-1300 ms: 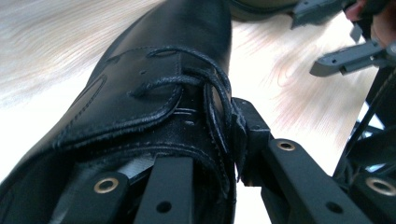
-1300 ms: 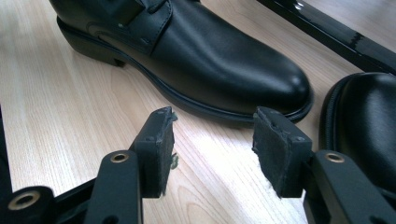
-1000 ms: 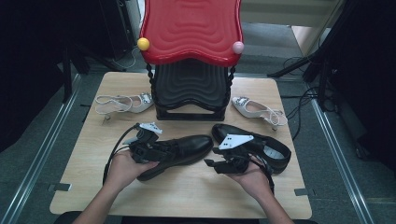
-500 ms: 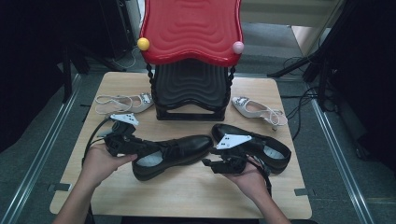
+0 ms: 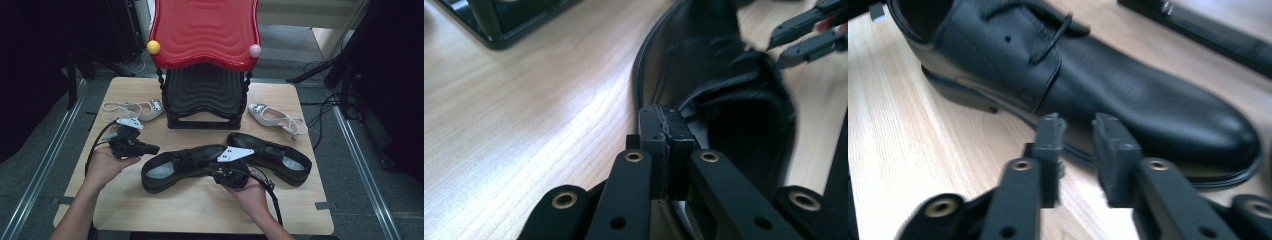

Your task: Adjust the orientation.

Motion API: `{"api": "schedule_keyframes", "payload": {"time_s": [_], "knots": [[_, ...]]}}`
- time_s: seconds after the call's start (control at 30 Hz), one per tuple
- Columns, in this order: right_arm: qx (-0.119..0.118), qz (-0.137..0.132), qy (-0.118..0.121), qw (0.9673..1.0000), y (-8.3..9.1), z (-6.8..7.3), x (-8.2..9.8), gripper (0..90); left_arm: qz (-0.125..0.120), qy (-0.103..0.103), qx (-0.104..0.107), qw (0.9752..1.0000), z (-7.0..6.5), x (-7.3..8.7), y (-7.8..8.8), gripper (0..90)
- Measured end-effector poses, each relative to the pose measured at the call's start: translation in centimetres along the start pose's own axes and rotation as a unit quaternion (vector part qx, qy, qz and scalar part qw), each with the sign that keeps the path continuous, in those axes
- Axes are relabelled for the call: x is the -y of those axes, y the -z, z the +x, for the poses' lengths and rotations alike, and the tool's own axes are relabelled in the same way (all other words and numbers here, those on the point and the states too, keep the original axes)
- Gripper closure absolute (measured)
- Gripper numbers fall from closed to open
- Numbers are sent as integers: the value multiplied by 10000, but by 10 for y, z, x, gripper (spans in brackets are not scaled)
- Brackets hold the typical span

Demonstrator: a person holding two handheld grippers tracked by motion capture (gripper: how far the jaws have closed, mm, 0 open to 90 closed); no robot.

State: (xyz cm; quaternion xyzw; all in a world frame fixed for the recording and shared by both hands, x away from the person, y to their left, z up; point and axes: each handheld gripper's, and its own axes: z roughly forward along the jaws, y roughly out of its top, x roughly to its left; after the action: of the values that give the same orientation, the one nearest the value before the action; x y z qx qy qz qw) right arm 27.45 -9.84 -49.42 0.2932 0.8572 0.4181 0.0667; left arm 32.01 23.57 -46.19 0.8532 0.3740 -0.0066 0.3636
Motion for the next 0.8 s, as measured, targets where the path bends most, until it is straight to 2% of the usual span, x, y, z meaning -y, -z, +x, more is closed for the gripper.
{"api": "schedule_keyframes", "payload": {"time_s": [0.07, 0.1, 0.23, 0.27, 0.37, 0.5, 0.67, 0.8], "knots": [[-1, 141, -3, 9999, -3, 0, 1, 885, -18, 62, 9, 10000, 3, 1, -3, 900], [-40, 230, 7, 9997, -6, 1, 2, 900, 1, 31, -91, 10000, 4, 2, -5, 900], [-72, 357, -129, 9993, -10, 3, 1, 900, 249, -6, -159, 9996, 5, 3, -16, 900], [-66, 346, -147, 9993, -11, 4, 1, 900, 250, -60, -177, 9995, 5, 3, -18, 900], [-65, 370, -107, 9992, -19, 7, 0, 900, 293, 97, -50, 9995, 6, 2, -21, 900], [-40, 404, -86, 9991, -28, 9, 0, 900, 326, 160, -45, 9993, 5, 1, -24, 900], [-106, 398, -107, 9991, -29, 6, -1, 900, 276, 240, 29, 9993, 5, 2, -26, 900], [-106, 412, -93, 9991, -29, 5, -1, 900, 321, 203, 37, 9993, 3, 3, -26, 900]]}}
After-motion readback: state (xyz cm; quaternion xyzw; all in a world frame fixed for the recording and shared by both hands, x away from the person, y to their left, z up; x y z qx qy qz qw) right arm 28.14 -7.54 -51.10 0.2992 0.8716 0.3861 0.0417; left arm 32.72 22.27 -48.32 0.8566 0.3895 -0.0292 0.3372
